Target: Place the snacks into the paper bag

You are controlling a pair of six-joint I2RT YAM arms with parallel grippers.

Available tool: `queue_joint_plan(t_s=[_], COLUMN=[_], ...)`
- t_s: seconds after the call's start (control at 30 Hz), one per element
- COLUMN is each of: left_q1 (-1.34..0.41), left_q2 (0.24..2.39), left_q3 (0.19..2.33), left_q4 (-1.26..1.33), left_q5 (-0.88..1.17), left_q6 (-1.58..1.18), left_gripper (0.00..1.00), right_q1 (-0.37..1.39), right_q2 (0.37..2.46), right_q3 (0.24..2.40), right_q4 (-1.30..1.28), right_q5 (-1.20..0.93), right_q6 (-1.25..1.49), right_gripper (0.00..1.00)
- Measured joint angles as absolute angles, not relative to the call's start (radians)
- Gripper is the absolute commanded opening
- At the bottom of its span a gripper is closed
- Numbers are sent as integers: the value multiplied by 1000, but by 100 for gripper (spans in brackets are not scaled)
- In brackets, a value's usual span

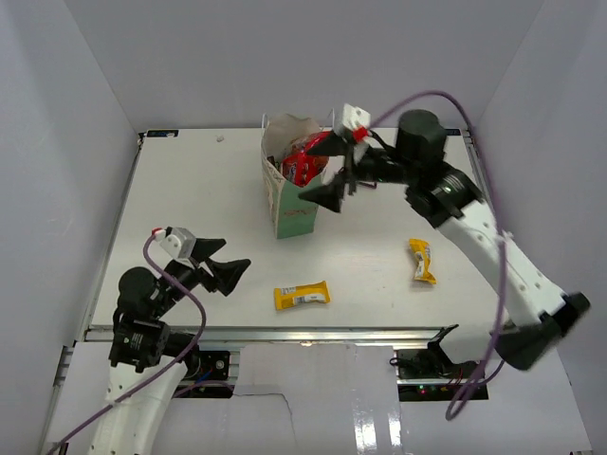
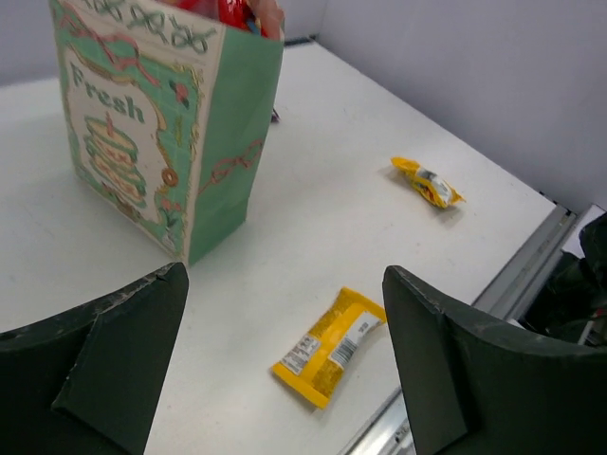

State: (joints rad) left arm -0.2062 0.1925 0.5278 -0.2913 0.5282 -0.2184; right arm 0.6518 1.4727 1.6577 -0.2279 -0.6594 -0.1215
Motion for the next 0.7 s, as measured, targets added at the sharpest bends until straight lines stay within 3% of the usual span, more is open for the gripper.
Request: queue_joint_plan(t_s=[0.07,0.2,0.3,0.47,0.7], left_q1=[-207,-210,-231,-392,-796], left_q2=[291,529,639,730,904], left_q3=[529,537,539,575,644], left_q4=[-281,-270,-278,-287,-293], left_q5=[561,617,621,564,292], left_q6=[-229,-257,-265,-268,-224], left_gripper=[98,98,98,98,98], right_q1=[635,520,437,246,65], right_q2=[1276,946,807,752,716], right_q3=[1532,1266,1038,680,632], right_q4=[-263,-355,-426,-566,-603], right_q5=[-760,-867,-896,-929,-988], right_q6=[-313,-590,-727,-849,-879], right_gripper=[98,98,98,98,98])
